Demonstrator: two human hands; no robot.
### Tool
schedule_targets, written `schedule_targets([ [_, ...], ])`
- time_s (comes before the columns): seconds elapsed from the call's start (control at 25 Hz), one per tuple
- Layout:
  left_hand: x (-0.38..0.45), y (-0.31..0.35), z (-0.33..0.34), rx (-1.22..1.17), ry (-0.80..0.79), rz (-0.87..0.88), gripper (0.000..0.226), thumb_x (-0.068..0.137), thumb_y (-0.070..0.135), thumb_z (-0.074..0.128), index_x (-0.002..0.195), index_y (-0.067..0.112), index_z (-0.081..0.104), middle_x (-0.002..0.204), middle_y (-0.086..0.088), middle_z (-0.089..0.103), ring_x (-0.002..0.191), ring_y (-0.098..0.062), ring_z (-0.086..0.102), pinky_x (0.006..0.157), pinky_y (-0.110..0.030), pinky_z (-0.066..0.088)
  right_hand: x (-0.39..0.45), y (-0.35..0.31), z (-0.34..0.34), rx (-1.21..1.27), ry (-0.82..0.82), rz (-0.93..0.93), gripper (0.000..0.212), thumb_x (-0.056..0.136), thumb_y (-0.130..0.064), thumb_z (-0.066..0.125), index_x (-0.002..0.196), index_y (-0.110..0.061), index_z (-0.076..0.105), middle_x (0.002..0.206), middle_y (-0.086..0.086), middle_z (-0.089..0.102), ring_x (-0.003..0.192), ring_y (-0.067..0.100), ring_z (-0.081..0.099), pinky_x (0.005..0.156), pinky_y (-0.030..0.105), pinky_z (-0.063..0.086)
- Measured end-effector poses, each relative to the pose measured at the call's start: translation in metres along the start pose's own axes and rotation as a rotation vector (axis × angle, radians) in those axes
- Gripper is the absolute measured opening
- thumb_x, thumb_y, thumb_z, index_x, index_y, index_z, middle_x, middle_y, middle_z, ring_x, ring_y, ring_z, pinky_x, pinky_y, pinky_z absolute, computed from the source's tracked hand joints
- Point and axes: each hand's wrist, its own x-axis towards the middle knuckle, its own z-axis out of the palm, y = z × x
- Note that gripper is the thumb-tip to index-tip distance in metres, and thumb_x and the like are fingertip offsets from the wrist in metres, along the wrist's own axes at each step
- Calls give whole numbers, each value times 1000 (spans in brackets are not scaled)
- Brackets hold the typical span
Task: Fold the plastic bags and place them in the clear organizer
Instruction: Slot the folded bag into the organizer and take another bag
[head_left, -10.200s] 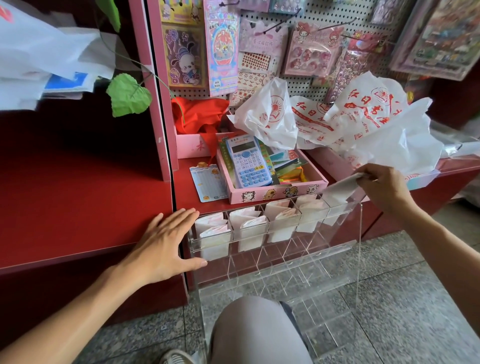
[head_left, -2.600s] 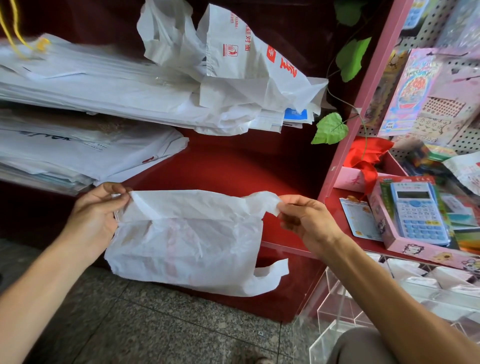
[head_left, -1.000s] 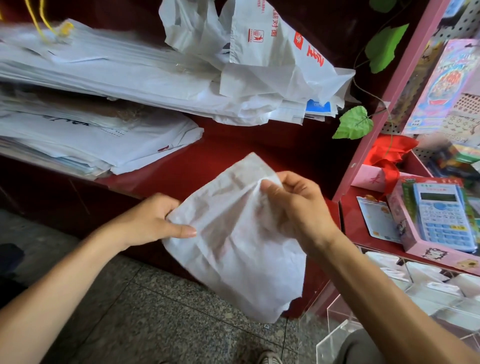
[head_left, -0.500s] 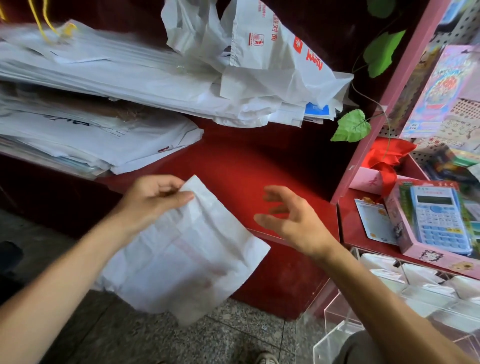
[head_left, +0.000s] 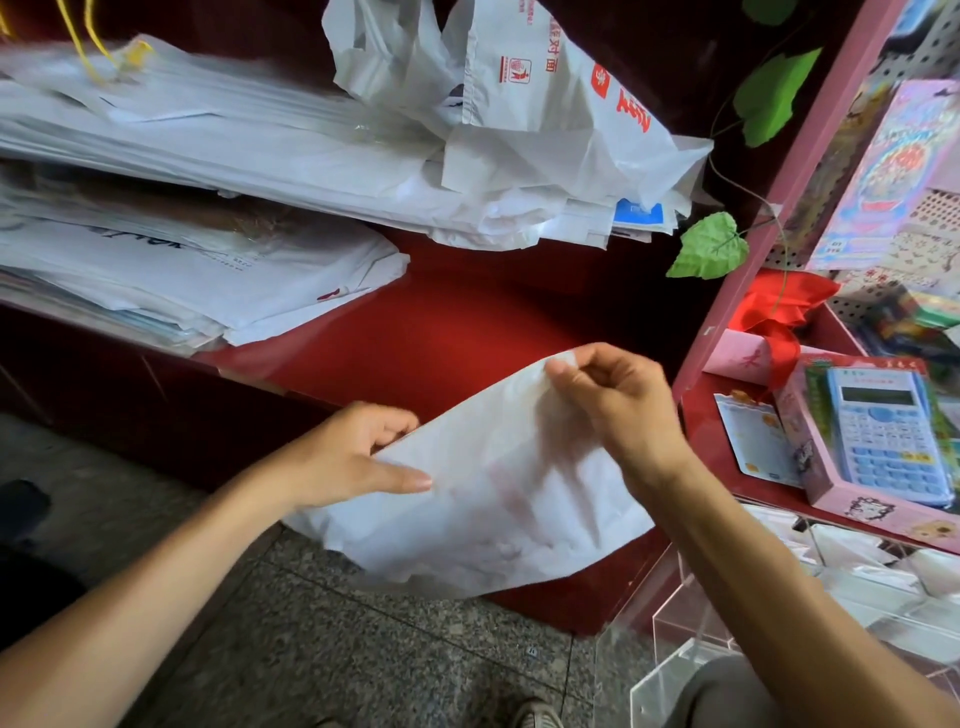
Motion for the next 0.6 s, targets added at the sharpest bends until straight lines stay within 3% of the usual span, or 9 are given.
schedule_targets([
  [0.12,-3,-16,-16,74,50,-71,34,72,30,85,85,2,69,88,-17,74,81,-19,69,77,-39,52,7,3,-26,-29,122,-9,13,92,-14,69,80,-8,70,70,6,68,62,14,61,57,25,50],
  [0.28,-10,-24,-35,14,95,-157,16,71,26,82,84,19,75,88,-8,77,83,-19,72,79,-31,51,15,16,-50,-83,264,23,14,91,-17,70,78,-16,71,65,-4,67,59,9,60,57,25,49],
  [0.36,-12,-28,-41,27,198,-185,12,78,20,84,84,27,77,89,0,77,88,-10,72,83,-24,49,17,20,-58,-112,310,40,14,92,-17,69,77,-17,71,59,-10,65,54,4,57,53,22,48],
  [0.44,-15,-32,-49,18,278,-191,18,81,12,78,83,30,78,89,2,77,89,-3,70,84,-21,46,18,21,-63,-160,349,35,13,92,-16,68,80,-16,70,54,-15,63,49,-2,53,49,18,46],
  [0.6,-22,-41,-65,103,253,-248,26,82,7,77,85,33,78,88,1,77,88,-15,72,77,-24,50,17,17,-63,-189,369,-4,13,93,-13,66,81,-11,69,51,-17,61,46,-4,51,46,14,42],
])
